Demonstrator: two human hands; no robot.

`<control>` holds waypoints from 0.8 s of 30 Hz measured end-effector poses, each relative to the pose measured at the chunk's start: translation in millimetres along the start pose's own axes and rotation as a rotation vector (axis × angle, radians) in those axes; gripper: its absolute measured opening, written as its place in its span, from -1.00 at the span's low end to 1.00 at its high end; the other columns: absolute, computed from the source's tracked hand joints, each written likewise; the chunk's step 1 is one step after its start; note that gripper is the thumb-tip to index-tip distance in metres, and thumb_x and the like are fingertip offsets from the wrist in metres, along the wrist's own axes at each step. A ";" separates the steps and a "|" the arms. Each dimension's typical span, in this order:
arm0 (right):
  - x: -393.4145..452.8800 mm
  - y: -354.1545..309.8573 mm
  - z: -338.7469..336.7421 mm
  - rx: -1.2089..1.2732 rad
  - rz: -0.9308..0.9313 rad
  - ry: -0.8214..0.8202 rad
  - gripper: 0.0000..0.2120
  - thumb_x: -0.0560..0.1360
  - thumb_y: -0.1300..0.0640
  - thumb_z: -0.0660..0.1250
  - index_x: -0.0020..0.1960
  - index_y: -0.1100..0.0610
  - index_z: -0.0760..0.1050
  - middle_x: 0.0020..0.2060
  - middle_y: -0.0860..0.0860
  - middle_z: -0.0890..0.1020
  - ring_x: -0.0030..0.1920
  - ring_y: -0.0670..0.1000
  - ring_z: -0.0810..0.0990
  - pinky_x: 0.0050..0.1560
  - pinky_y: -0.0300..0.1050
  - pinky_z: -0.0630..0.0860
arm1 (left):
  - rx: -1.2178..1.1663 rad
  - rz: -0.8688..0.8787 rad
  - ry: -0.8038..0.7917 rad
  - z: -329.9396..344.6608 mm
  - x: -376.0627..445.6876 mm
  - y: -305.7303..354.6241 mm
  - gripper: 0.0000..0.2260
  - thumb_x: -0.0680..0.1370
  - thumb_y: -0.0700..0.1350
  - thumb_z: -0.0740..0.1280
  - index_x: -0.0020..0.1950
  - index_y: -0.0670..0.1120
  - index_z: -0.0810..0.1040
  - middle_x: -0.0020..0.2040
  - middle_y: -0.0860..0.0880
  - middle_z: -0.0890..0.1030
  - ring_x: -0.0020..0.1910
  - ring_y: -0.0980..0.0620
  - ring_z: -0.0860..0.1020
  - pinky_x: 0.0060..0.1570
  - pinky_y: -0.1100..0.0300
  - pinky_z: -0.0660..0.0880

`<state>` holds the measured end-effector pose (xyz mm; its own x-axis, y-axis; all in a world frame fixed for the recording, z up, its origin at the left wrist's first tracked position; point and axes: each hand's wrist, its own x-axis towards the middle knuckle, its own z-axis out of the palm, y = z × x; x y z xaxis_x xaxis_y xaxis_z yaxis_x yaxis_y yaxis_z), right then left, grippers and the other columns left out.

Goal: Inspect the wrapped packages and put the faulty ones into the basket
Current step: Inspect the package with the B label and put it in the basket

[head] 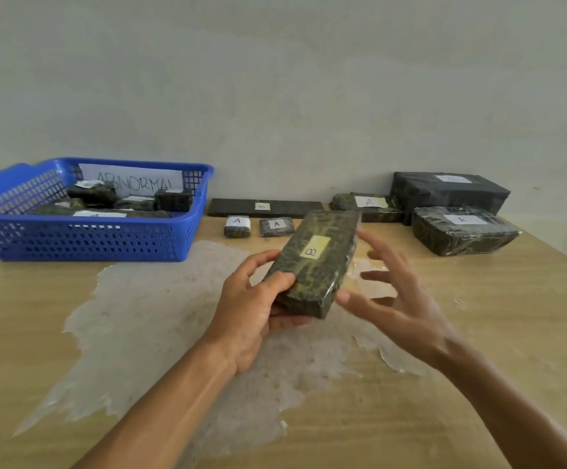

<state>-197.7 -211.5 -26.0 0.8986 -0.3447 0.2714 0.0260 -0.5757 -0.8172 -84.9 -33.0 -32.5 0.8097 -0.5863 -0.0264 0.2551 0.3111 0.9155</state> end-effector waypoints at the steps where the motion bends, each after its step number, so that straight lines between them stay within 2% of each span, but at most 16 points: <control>1: 1.0 -5.5 8.1 0.022 -0.017 -0.043 -0.16 0.23 -0.44 0.40 0.45 -0.48 0.18 0.37 -0.15 0.34 0.26 -0.14 0.52 -0.12 -0.21 0.63 | -0.038 -0.006 0.007 -1.0 -1.0 0.9 -0.71 0.61 -0.29 0.29 0.28 -0.02 0.51 0.02 -0.20 0.73 -0.17 -0.13 0.73 -0.31 0.04 0.65; 4: 6.6 -14.9 24.6 0.143 -0.047 -0.077 -0.24 0.27 -0.38 0.44 0.43 -0.45 0.28 0.32 -0.14 0.54 0.21 -0.12 0.62 0.08 -0.05 0.65 | -0.120 -0.023 0.006 -6.1 -1.7 1.7 -0.62 0.63 -0.28 0.25 0.37 0.10 0.45 0.12 -0.21 0.69 -0.12 -0.15 0.73 -0.26 0.01 0.66; 7: 9.9 -14.0 37.2 0.186 -0.098 -0.090 -0.29 0.33 -0.26 0.50 0.44 -0.28 0.39 0.08 -0.13 0.71 0.12 -0.10 0.69 0.10 -0.05 0.64 | -0.084 -0.022 -0.019 -10.0 -4.9 0.9 -0.71 0.65 -0.24 0.25 0.33 -0.01 0.56 0.17 -0.23 0.67 -0.04 -0.16 0.72 -0.23 0.02 0.67; 9: 8.6 -8.0 47.0 0.209 -0.111 -0.033 -0.36 0.35 -0.22 0.50 0.40 -0.19 0.45 0.03 -0.10 0.72 0.06 -0.04 0.71 0.01 -0.04 0.66 | -0.057 -0.026 -0.042 -13.5 -6.3 1.6 -0.76 0.62 -0.18 0.30 0.28 -0.06 0.60 0.11 -0.24 0.69 -0.08 -0.17 0.72 -0.25 0.04 0.66; 11: 6.1 -0.9 54.3 0.269 -0.090 0.037 -0.47 0.39 -0.24 0.41 0.33 -0.15 0.48 0.01 -0.05 0.71 -0.03 0.04 0.71 -0.10 -0.02 0.66 | 0.016 -0.011 -0.120 -20.2 -5.5 3.3 -0.68 0.55 -0.10 0.39 0.31 -0.04 0.57 0.02 -0.25 0.70 -0.21 -0.19 0.70 -0.26 0.06 0.65; 14: 3.4 7.9 59.0 0.329 -0.075 0.090 -0.57 0.47 -0.24 0.27 0.27 -0.10 0.48 0.02 -0.02 0.68 -0.08 0.19 0.68 -0.13 0.18 0.67 | 0.200 0.036 -0.232 -30.4 -5.9 7.5 -0.55 0.48 -0.18 0.44 0.36 0.00 0.53 -0.12 -0.20 0.70 -0.24 -0.24 0.68 -0.18 0.01 0.66; 18: 1.8 14.2 60.9 0.210 -0.087 0.112 -0.56 0.52 -0.32 0.17 0.31 -0.16 0.44 0.00 0.01 0.65 -0.05 0.15 0.69 -0.11 0.30 0.63 | 0.341 0.161 -0.171 -31.9 -5.9 3.5 -0.63 0.54 -0.29 0.41 0.32 -0.03 0.56 -0.11 -0.21 0.69 -0.26 -0.29 0.69 -0.19 -0.05 0.67; 21: 0.9 13.3 57.0 0.202 -0.102 0.086 -0.55 0.50 -0.29 0.19 0.33 -0.16 0.42 0.02 -0.02 0.64 -0.02 0.13 0.68 -0.07 0.28 0.64 | 0.375 0.208 -0.158 -29.9 -8.2 -2.6 -0.67 0.53 -0.28 0.42 0.27 -0.06 0.58 -0.12 -0.22 0.69 -0.33 -0.28 0.68 -0.29 -0.01 0.64; 24: -2.5 10.8 54.0 0.188 -0.115 0.082 -0.48 0.44 -0.28 0.26 0.35 -0.14 0.38 0.04 -0.18 0.65 0.00 0.00 0.68 -0.05 -0.05 0.66 | 0.386 0.228 -0.170 -25.8 -10.5 -7.6 -0.68 0.53 -0.29 0.43 0.26 -0.07 0.57 -0.11 -0.18 0.69 -0.37 -0.25 0.67 -0.34 0.02 0.62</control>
<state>-176.0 -176.9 -63.0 0.8468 -0.3480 0.4022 0.2142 -0.4690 -0.8568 -81.6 -9.9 -49.6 0.7161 -0.6595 0.2286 -0.1599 0.1639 0.9734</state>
